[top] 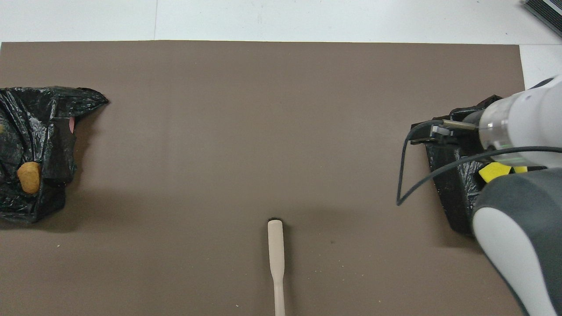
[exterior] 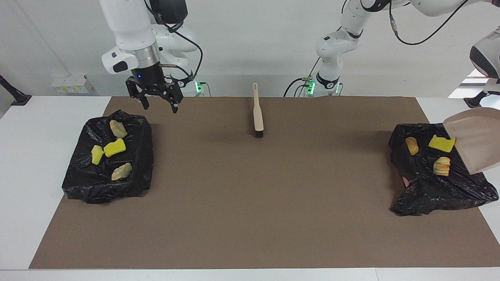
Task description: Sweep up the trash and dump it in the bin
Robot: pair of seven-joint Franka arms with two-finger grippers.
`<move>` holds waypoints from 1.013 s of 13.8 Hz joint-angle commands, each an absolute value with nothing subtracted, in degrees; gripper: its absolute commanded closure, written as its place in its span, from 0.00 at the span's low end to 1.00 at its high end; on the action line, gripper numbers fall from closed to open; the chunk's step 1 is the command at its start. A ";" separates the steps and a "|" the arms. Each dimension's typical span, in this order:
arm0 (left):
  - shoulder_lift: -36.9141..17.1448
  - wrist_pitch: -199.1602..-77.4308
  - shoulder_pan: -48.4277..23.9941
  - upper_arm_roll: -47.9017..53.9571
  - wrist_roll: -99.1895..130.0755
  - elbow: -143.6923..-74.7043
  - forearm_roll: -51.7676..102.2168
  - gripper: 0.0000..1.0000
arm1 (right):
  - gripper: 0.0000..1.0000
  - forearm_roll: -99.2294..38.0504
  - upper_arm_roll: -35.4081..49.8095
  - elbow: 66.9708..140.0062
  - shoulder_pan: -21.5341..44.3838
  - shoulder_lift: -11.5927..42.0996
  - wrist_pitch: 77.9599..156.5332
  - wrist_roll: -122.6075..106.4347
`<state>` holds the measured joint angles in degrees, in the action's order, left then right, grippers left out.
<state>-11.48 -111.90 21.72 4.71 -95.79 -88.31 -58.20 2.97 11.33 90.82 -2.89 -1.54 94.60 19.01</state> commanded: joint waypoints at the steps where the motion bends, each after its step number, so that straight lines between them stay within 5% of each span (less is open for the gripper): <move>1: -7.48 -112.06 20.04 3.96 -92.37 -92.98 -63.88 1.00 | 0.00 6.32 12.04 85.08 -3.51 1.14 90.62 17.67; 14: -5.80 -94.67 3.26 4.57 -80.42 -94.57 -34.58 1.00 | 0.00 2.20 8.61 85.60 -5.36 -1.75 86.57 15.12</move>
<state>-7.72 -96.36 5.13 5.25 -81.24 -92.43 -39.88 4.31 8.69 85.76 -4.00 -1.15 87.74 17.30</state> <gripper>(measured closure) 0.687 0.000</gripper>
